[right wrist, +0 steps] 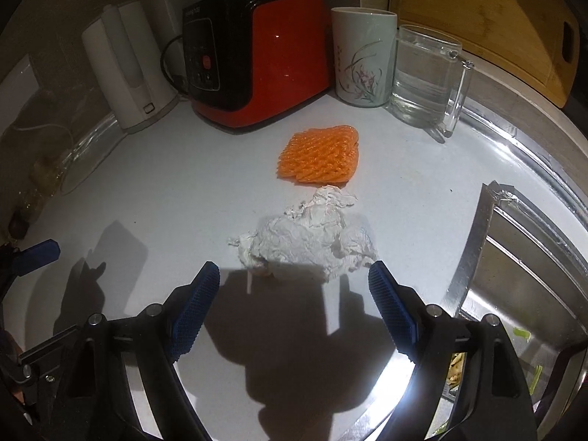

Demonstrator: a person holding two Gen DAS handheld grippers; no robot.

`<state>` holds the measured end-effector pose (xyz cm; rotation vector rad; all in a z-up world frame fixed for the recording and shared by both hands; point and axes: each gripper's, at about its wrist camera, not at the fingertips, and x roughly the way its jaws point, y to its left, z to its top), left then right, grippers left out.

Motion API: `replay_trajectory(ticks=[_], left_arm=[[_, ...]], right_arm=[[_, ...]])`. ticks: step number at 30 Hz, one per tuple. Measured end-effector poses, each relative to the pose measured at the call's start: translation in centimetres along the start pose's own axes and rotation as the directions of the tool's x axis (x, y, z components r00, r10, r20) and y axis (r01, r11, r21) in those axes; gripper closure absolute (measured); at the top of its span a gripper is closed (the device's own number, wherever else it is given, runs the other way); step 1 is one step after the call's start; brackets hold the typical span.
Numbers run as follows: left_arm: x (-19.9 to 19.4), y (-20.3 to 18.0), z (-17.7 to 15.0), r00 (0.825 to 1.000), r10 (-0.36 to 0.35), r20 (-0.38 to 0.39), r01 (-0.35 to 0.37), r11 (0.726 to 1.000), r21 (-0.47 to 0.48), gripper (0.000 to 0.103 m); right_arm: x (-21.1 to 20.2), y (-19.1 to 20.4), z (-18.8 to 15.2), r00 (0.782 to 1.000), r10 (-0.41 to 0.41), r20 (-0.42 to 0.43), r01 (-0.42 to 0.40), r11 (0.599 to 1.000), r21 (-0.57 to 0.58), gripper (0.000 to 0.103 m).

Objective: Collect trash
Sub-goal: 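Grasp the orange foam net with the left tool while the right grasps the white tissue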

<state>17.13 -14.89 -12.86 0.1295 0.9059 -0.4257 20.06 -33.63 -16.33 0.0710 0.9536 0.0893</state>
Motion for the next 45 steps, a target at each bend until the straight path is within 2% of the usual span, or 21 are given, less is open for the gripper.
replay_trajectory(ticks=[5, 7, 10, 14, 15, 19, 23, 30, 33, 36, 41, 43, 44, 45], left_arm=[[1.3, 0.3, 1.2, 1.0, 0.001, -0.005, -0.001, 1.0, 0.005, 0.008], [1.6, 0.4, 1.5, 1.0, 0.0, -0.005, 0.0, 1.0, 0.007, 0.008], [1.9, 0.6, 2.0, 1.0, -0.002, -0.005, 0.002, 1.0, 0.004, 0.008], [2.1, 0.7, 2.4, 1.0, 0.0, -0.001, 0.0, 1.0, 0.003, 0.008], [2.2, 0.6, 2.6, 1.0, 0.001, 0.0, -0.001, 1.0, 0.007, 0.008], [2.8, 0.2, 3.9, 1.0, 0.005, 0.01, -0.005, 1.0, 0.018, 0.008], [4.2, -0.9, 5.9, 0.999, -0.041, 0.014, 0.041, 0.999, 0.03, 0.008], [8.9, -4.7, 9.6, 0.994, -0.104, 0.03, 0.1, 0.989, 0.11, 0.008], [11.4, -5.9, 10.9, 0.992, -0.125, 0.018, 0.122, 0.986, 0.113, 0.008], [13.8, -6.8, 12.1, 0.992, -0.123, 0.009, 0.121, 0.988, 0.098, 0.008], [17.2, -7.8, 13.0, 0.997, -0.072, -0.02, 0.073, 0.994, 0.085, 0.008], [18.0, -8.1, 13.1, 0.998, -0.063, -0.032, 0.065, 0.994, 0.086, 0.017], [18.3, -8.2, 13.2, 0.997, -0.06, -0.043, 0.063, 0.994, 0.086, 0.031], [18.6, -8.3, 13.3, 0.997, -0.054, -0.052, 0.058, 0.995, 0.084, 0.035]], right_arm=[[2.3, 0.1, 1.3, 1.0, -0.006, -0.022, 0.006, 1.0, -0.014, 0.021], [2.9, 0.2, 1.6, 0.999, -0.012, -0.034, 0.011, 1.0, -0.026, 0.028], [3.6, 0.1, 1.7, 0.998, -0.016, -0.06, 0.014, 0.999, -0.034, 0.044], [3.7, -0.6, 1.2, 0.998, 0.005, -0.069, -0.005, 1.0, 0.001, 0.082], [3.6, -0.8, 1.0, 0.998, 0.012, -0.067, -0.011, 1.0, 0.009, 0.084], [2.1, -1.4, 0.2, 0.999, 0.005, -0.042, -0.004, 1.0, 0.015, 0.087], [0.1, -2.5, -0.8, 1.0, 0.003, -0.019, -0.002, 0.999, 0.043, 0.087], [-2.4, -5.0, -3.0, 1.0, -0.021, -0.016, 0.023, 0.995, 0.101, 0.087], [-2.7, -5.9, -3.7, 1.0, -0.021, -0.019, 0.023, 0.992, 0.125, 0.087], [-2.7, -6.2, -4.2, 0.999, -0.02, -0.026, 0.024, 0.99, 0.14, 0.087], [-3.0, -6.6, -4.7, 0.999, -0.013, -0.031, 0.018, 0.987, 0.159, 0.087], [-3.2, -6.6, -4.7, 1.0, -0.007, -0.023, 0.011, 0.987, 0.162, 0.087], [-3.3, -6.5, -4.7, 1.0, -0.003, -0.021, 0.006, 0.987, 0.162, 0.087], [-3.3, -6.5, -4.6, 1.0, -0.001, -0.019, 0.004, 0.987, 0.161, 0.087]])
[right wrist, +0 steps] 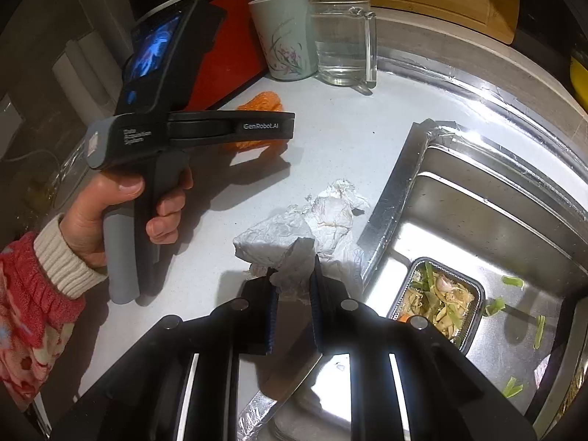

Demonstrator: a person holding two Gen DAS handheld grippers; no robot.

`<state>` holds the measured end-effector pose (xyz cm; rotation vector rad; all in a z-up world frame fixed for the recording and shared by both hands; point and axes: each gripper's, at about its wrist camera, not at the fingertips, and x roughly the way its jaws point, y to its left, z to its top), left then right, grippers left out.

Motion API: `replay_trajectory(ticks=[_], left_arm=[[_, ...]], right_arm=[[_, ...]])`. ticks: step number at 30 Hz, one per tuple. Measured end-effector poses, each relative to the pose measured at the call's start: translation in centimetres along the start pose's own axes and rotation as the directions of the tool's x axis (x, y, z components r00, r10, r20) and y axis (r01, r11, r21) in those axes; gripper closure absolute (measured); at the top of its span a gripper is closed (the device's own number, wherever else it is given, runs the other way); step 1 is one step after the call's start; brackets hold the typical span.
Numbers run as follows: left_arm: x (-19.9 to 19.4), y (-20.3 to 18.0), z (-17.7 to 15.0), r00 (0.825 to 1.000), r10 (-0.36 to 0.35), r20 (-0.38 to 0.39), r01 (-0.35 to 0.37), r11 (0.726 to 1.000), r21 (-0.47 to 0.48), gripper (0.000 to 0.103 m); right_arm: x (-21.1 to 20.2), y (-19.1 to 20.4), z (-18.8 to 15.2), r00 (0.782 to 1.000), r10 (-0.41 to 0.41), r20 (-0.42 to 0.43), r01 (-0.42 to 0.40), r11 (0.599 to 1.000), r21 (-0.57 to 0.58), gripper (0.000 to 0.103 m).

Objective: Collect trash
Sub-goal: 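Grasp the orange foam net with the left tool while the right grasps the white tissue, then carry both items over the basket and open the left tool to drop the net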

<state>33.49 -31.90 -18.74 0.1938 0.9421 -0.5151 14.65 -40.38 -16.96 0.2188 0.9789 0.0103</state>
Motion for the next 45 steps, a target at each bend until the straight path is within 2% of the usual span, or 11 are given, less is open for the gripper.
replay_trajectory(ticks=[1, 2, 6, 9, 11, 19, 25, 37, 45], left_arm=[[0.0, -0.1, 0.1, 1.0, 0.019, 0.011, -0.019, 1.0, -0.001, 0.038], [0.0, -0.1, 0.1, 1.0, 0.021, 0.016, -0.021, 1.0, 0.0, 0.046], [-0.3, 0.0, 0.4, 1.0, 0.011, 0.019, -0.011, 1.0, 0.003, 0.067], [-0.8, 0.5, 0.4, 1.0, -0.003, 0.022, 0.003, 1.0, -0.001, 0.078], [-1.1, 0.9, 0.3, 1.0, -0.01, 0.022, 0.01, 1.0, -0.009, 0.082], [-4.7, 1.3, -1.6, 0.998, 0.002, 0.059, -0.001, 1.0, -0.016, 0.083], [-10.2, 0.5, -4.9, 0.996, 0.022, 0.09, -0.021, 1.0, -0.011, 0.083], [-21.2, -1.2, -15.3, 0.993, 0.074, 0.091, -0.065, 0.993, -0.094, 0.082], [-27.2, -2.5, -24.7, 0.994, 0.101, 0.042, -0.093, 0.984, -0.151, 0.082]], right_arm=[[0.0, 0.1, 0.0, 1.0, 0.0, 0.001, 0.0, 1.0, -0.003, 0.087], [-0.1, 0.1, -0.1, 1.0, 0.001, 0.001, -0.001, 1.0, -0.004, 0.087], [-0.4, 0.5, -0.2, 1.0, 0.015, 0.002, -0.015, 1.0, -0.008, 0.087], [-0.6, 0.8, -0.3, 1.0, 0.022, 0.004, -0.022, 1.0, -0.012, 0.087], [-0.7, 1.1, -0.4, 1.0, 0.027, 0.003, -0.027, 1.0, -0.011, 0.087], [-2.2, 1.9, -1.2, 0.999, 0.044, 0.018, -0.044, 0.999, -0.015, 0.087], [-4.8, 3.1, -2.8, 0.997, 0.06, 0.044, -0.059, 0.998, -0.026, 0.087], [-10.9, 6.4, -9.7, 0.995, 0.091, 0.041, -0.088, 0.993, -0.079, 0.086], [-15.5, 8.8, -16.6, 0.992, 0.127, 0.022, -0.123, 0.984, -0.127, 0.086]])
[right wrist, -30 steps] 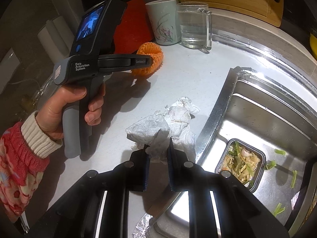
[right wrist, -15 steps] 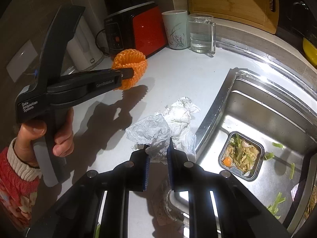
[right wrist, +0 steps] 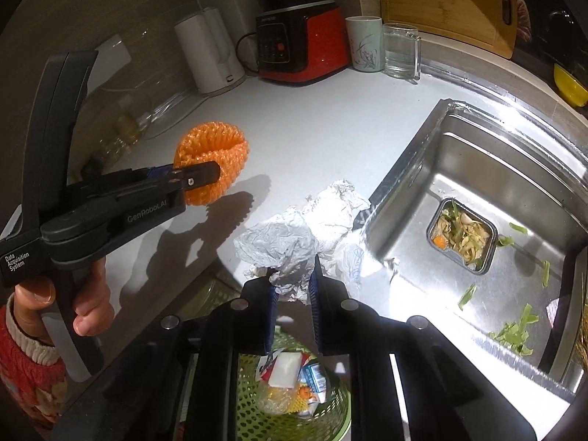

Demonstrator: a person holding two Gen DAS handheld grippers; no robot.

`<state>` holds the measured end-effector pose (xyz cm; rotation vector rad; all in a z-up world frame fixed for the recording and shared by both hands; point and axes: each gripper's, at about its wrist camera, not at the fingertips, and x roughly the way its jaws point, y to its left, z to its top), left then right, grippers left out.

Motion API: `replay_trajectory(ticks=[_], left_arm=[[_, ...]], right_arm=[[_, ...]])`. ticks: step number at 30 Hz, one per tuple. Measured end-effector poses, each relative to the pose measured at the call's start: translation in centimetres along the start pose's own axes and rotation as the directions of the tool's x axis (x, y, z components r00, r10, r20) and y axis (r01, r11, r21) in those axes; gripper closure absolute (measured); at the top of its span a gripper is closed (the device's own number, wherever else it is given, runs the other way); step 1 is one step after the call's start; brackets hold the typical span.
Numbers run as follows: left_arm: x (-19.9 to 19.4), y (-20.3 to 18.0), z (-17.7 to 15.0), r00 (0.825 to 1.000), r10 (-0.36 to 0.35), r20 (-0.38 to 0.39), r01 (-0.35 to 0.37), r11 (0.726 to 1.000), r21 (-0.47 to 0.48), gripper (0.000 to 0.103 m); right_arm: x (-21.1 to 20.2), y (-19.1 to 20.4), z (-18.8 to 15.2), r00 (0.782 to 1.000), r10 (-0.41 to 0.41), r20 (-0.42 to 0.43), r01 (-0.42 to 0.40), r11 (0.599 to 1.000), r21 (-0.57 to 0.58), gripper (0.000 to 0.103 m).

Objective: Collect trash
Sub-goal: 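Carry both items over the basket and open the left tool to drop the net, then open the right tool to drop the white tissue into the basket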

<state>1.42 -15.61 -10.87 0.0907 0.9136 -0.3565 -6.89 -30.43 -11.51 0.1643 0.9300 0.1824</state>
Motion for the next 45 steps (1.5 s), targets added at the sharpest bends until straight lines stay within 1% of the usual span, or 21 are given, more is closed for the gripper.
replay_trajectory(ticks=[5, 8, 11, 16, 18, 20, 23, 24, 25, 26, 27, 29, 32, 35, 39, 43, 45], left_arm=[[-2.3, -0.4, -6.9, 0.998, 0.011, -0.065, -0.011, 1.0, 0.006, 0.081], [-2.3, -0.7, -10.8, 0.992, -0.01, -0.129, 0.008, 1.0, -0.016, 0.081], [-1.7, -1.3, -14.3, 0.984, -0.003, -0.176, 0.002, 1.0, -0.009, 0.081], [0.3, -2.4, -18.8, 0.969, 0.001, -0.245, -0.003, 1.0, -0.007, 0.081], [1.0, -2.8, -20.0, 0.964, 0.005, -0.266, -0.005, 1.0, 0.0, 0.081], [1.7, -3.2, -21.0, 0.958, 0.007, -0.286, -0.005, 1.0, 0.009, 0.078], [2.4, -3.6, -21.9, 0.95, -0.002, -0.312, 0.004, 1.0, 0.005, 0.072], [2.4, -3.8, -22.0, 0.949, -0.007, -0.314, 0.009, 1.0, 0.004, 0.067], [2.3, -3.9, -22.0, 0.95, -0.015, -0.312, 0.017, 1.0, 0.004, 0.064], [2.1, -4.0, -22.0, 0.951, -0.017, -0.309, 0.02, 1.0, 0.006, 0.056], [1.9, -4.1, -21.9, 0.953, -0.012, -0.304, 0.015, 1.0, 0.009, 0.047], [1.2, -4.2, -21.6, 0.961, -0.001, -0.277, 0.004, 1.0, 0.009, 0.039], [0.3, -3.9, -21.0, 0.967, -0.006, -0.254, 0.006, 1.0, 0.001, 0.033], [-0.7, -3.5, -20.5, 0.972, 0.008, -0.235, -0.011, 1.0, -0.012, 0.027], [-2.2, -3.1, -19.7, 0.979, 0.018, -0.205, -0.023, 0.999, -0.023, 0.022], [-4.3, -1.9, -18.9, 0.984, 0.049, -0.169, -0.058, 0.997, -0.049, 0.02], [-5.7, -1.1, -18.5, 0.986, 0.073, -0.149, -0.083, 0.994, -0.065, 0.016]], right_arm=[[-2.1, 1.5, -5.0, 0.999, -0.004, -0.032, 0.003, 1.0, -0.023, 0.086], [-2.9, 1.7, -7.9, 0.998, -0.009, -0.059, 0.008, 1.0, -0.017, 0.086], [-3.3, 1.8, -10.4, 0.996, -0.023, -0.081, 0.022, 1.0, -0.02, 0.086], [-3.5, 2.4, -13.0, 0.993, -0.045, -0.105, 0.042, 0.998, -0.037, 0.086], [-3.3, 2.6, -13.7, 0.993, -0.04, -0.114, 0.037, 0.999, -0.034, 0.086], [-3.3, 2.8, -14.1, 0.992, -0.039, -0.119, 0.035, 0.999, -0.034, 0.086], [-3.2, 3.0, -14.7, 0.991, -0.042, -0.127, 0.037, 0.998, -0.042, 0.086], [-3.2, 3.1, -14.9, 0.991, -0.042, -0.128, 0.037, 0.998, -0.043, 0.086], [-3.3, 3.1, -15.0, 0.991, -0.042, -0.129, 0.037, 0.998, -0.043, 0.086], [-3.4, 3.1, -15.1, 0.991, -0.041, -0.129, 0.036, 0.998, -0.042, 0.086], [-3.4, 3.1, -15.1, 0.991, -0.041, -0.129, 0.036, 0.998, -0.041, 0.086], [-3.6, 3.0, -15.1, 0.991, -0.04, -0.127, 0.035, 0.999, -0.04, 0.086], [-3.7, 3.0, -15.1, 0.992, -0.035, -0.122, 0.03, 0.999, -0.042, 0.086], [-3.8, 3.0, -15.1, 0.993, -0.028, -0.118, 0.023, 0.999, -0.044, 0.086], [-3.7, 3.2, -15.2, 0.993, -0.019, -0.117, 0.012, 0.998, -0.056, 0.085], [-2.8, 3.6, -15.5, 0.991, -0.021, -0.133, 0.01, 0.997, -0.081, 0.084], [-1.9, 3.7, -15.6, 0.989, -0.004, -0.15, -0.008, 0.996, -0.085, 0.084]])
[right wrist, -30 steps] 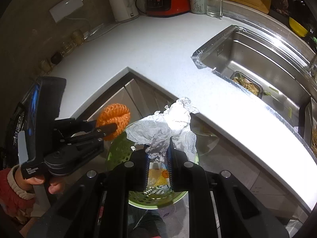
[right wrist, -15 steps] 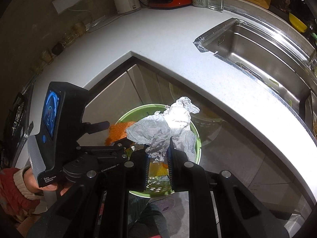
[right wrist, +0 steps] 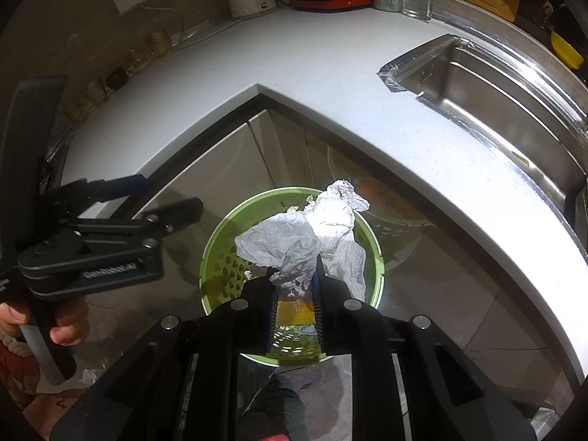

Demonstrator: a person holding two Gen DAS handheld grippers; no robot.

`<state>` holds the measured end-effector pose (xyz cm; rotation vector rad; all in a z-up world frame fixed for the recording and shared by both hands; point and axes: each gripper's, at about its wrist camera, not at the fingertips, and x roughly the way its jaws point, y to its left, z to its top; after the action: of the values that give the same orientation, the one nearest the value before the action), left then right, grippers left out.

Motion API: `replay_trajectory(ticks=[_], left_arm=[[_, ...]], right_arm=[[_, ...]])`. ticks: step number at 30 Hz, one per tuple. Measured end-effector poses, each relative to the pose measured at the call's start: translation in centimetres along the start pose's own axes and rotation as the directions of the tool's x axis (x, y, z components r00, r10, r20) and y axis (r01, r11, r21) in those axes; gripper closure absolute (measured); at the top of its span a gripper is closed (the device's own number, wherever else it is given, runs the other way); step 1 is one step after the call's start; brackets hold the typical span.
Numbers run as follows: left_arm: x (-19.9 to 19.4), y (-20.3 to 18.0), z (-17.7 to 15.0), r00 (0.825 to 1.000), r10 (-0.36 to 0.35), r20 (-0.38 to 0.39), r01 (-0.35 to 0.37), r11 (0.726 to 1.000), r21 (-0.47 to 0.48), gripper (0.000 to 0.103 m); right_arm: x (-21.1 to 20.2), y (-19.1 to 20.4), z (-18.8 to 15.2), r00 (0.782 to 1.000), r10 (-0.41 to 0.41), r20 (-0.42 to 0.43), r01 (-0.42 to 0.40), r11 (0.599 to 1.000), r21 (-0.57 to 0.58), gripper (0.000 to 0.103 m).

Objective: Collect trash

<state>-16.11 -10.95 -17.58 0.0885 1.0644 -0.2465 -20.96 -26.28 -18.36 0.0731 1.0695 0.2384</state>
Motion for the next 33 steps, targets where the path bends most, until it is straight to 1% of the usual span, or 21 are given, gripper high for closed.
replay_trajectory(ticks=[5, 8, 11, 12, 13, 15, 19, 23, 26, 29, 32, 33], left_arm=[[-2.6, 1.6, 0.7, 0.997, 0.068, 0.042, -0.066, 0.997, -0.03, 0.015], [-3.2, 2.5, 1.2, 0.995, 0.088, 0.043, -0.086, 0.995, -0.043, 0.015], [-3.2, 3.5, 1.5, 0.995, 0.095, 0.041, -0.092, 0.994, -0.057, 0.015], [-3.2, 3.8, 1.6, 0.995, 0.093, 0.041, -0.091, 0.994, -0.061, 0.015], [-3.1, 4.1, 1.8, 0.995, 0.094, 0.039, -0.091, 0.994, -0.063, 0.015], [-3.0, 4.6, 2.0, 0.995, 0.097, 0.031, -0.094, 0.993, -0.065, 0.015], [-3.0, 5.8, 2.8, 0.995, 0.089, 0.038, -0.086, 0.993, -0.075, 0.015], [-3.2, 7.1, 4.1, 0.996, 0.07, 0.05, -0.066, 0.994, -0.092, 0.015], [-4.0, 7.9, 5.4, 0.995, 0.061, 0.074, -0.054, 0.994, -0.097, 0.015], [-5.3, 8.6, 6.9, 0.992, 0.066, 0.111, -0.055, 0.994, -0.096, 0.013], [-7.1, 9.6, 8.8, 0.984, 0.082, 0.16, -0.066, 0.993, -0.098, 0.01], [-7.8, 9.8, 9.4, 0.98, 0.086, 0.177, -0.069, 0.993, -0.101, 0.008]], right_arm=[[2.4, 1.0, 0.0, 0.999, 0.009, -0.036, -0.01, 0.999, -0.038, 0.084], [4.0, 1.6, 0.2, 0.998, 0.004, -0.062, -0.008, 0.998, -0.058, 0.084], [5.6, 2.2, 0.3, 0.996, -0.007, -0.087, 0.001, 0.997, -0.072, 0.081], [6.2, 2.4, 0.4, 0.995, -0.018, -0.095, 0.01, 0.997, -0.08, 0.073], [6.7, 2.6, 0.5, 0.994, -0.028, -0.107, 0.019, 0.996, -0.085, 0.058], [7.4, 2.9, 0.6, 0.992, -0.048, -0.118, 0.039, 0.996, -0.085, 0.041], [7.7, 3.4, 1.5, 0.99, -0.055, -0.128, 0.047, 0.997, -0.068, 0.033], [6.2, 3.9, 3.2, 0.993, -0.069, -0.097, 0.065, 0.997, -0.042, 0.025], [4.5, 4.4, 5.4, 0.993, -0.102, -0.058, 0.101, 0.995, -0.016, 0.02], [2.1, 4.9, 7.8, 0.992, -0.123, -0.008, 0.123, 0.992, 0.01, 0.019], [-0.5, 5.9, 10.6, 0.986, -0.152, 0.061, 0.151, 0.988, 0.02, 0.011], [-1.3, 6.2, 11.6, 0.984, -0.159, 0.079, 0.158, 0.987, 0.019, 0.007]])
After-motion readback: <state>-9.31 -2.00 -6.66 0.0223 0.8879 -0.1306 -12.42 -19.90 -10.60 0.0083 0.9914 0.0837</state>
